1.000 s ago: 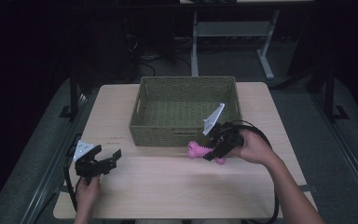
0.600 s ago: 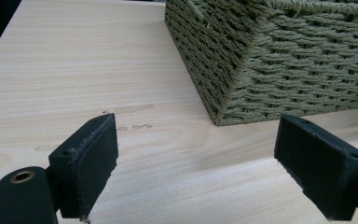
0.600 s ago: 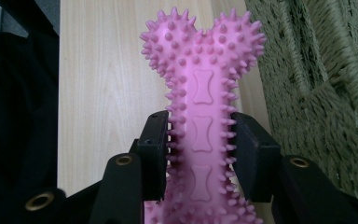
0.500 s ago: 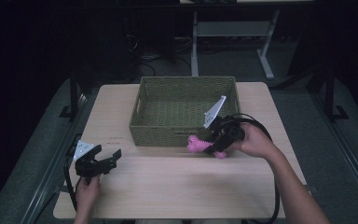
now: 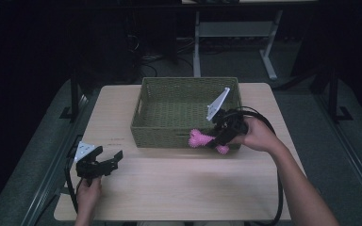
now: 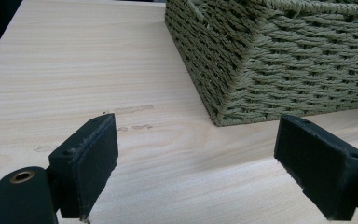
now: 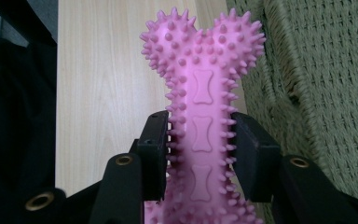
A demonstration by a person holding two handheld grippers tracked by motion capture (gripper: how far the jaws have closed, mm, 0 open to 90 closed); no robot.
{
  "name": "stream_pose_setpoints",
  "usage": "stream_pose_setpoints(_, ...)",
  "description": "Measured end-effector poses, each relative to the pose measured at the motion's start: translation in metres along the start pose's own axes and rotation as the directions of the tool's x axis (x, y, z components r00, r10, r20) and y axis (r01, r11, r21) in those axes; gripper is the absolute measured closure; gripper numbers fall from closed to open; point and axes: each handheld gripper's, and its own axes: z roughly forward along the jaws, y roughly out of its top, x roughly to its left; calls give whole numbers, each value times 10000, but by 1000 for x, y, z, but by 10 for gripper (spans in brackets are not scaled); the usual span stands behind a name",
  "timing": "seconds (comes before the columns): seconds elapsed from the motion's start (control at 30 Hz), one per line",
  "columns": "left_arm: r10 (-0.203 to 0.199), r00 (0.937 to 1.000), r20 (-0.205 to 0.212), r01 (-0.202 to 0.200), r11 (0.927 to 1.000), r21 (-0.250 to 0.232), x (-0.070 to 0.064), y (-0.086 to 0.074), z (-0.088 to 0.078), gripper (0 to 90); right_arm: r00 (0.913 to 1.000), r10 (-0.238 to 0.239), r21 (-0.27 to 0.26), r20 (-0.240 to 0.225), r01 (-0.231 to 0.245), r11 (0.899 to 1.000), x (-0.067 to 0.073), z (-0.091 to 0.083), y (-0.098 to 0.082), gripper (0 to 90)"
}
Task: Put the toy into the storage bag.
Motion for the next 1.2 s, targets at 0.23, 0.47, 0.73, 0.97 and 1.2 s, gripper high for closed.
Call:
stream_pose_setpoints(0.23,10,10000,3,-10,10000,29,0,0,0,130,10000,14,-34,-33,-14,10000,-6,-5,5,582)
stream_pose_setpoints(0.47,23,10000,-13,-23,10000,28,0,0,0,130,10000,35,45,-32,-35,10000,-11,-8,10,582)
stream_pose_setpoints(0.73,0,10000,-17,0,10000,19,0,0,1,130,10000,17,3,45,-17,10000,-22,-15,17,582)
stream_pose_setpoints(0.97,-20,10000,-6,20,10000,19,0,0,1,130,10000,96,52,21,-96,9999,-28,-17,21,582)
stream_pose_setpoints(1.2,-24,10000,-36,24,10000,-11,0,1,1,130,9998,187,84,2,-187,9998,-36,-18,26,582)
